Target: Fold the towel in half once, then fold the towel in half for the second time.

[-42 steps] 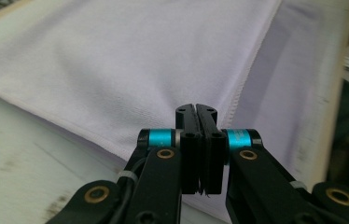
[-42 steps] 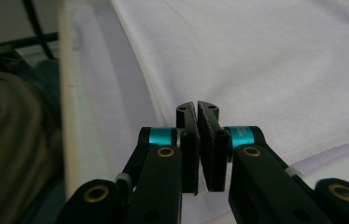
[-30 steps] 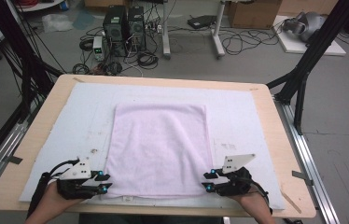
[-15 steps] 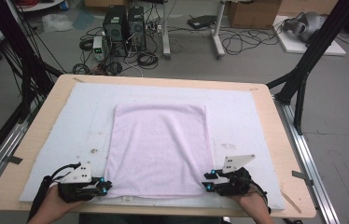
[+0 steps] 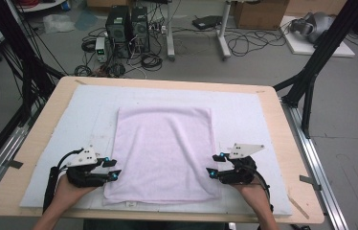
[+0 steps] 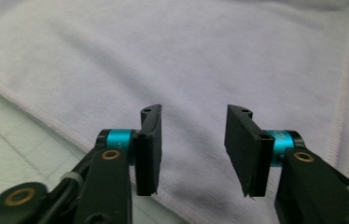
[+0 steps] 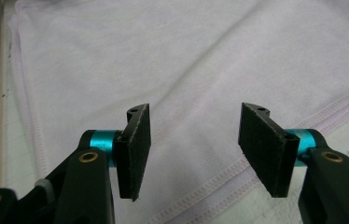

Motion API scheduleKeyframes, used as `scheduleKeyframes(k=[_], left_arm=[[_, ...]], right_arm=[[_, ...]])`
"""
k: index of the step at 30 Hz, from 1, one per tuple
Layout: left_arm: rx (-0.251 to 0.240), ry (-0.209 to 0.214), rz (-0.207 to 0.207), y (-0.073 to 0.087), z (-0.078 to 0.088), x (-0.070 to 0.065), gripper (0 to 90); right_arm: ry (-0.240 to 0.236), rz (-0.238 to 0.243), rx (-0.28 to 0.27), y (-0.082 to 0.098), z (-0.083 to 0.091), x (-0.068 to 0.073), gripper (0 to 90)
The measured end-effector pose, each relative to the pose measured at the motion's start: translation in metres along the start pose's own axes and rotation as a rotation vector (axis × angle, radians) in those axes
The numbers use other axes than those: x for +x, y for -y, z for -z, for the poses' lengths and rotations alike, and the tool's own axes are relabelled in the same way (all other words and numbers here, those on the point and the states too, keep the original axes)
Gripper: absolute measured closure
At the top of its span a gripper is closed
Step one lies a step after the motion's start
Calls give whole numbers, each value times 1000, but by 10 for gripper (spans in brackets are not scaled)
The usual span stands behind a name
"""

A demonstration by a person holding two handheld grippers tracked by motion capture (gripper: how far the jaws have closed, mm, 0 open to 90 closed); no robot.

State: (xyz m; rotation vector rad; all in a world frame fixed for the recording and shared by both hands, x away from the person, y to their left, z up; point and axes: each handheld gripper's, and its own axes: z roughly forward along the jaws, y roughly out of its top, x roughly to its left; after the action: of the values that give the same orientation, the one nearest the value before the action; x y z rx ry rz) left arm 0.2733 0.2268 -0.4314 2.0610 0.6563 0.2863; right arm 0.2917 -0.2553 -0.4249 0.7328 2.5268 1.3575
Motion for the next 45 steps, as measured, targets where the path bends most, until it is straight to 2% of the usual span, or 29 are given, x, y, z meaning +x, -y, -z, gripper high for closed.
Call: scheduleKeyframes(k=[7, 11, 18, 21, 24, 35, 45], left_arm=[[-8, -31, 15, -5, -8, 8, 460], [-14, -47, 11, -8, -10, 11, 446], [-28, -80, 28, -9, -12, 17, 423], [-16, -92, 25, -9, -13, 19, 419], [-8, -89, 24, -8, -14, 20, 416], [-18, -83, 17, -9, -11, 20, 413], [-20, -77, 7, -9, -9, 20, 413]], right_arm=[[26, -15, 16, 0, -6, -6, 363], [34, -15, 15, -1, -9, -8, 340], [47, 3, 17, -3, -13, -9, 318], [53, 2, 20, -3, -14, -10, 305], [64, 5, 14, -3, -14, -10, 297], [54, 24, 31, -5, -18, -5, 284], [53, 22, 29, -5, -18, -4, 280]])
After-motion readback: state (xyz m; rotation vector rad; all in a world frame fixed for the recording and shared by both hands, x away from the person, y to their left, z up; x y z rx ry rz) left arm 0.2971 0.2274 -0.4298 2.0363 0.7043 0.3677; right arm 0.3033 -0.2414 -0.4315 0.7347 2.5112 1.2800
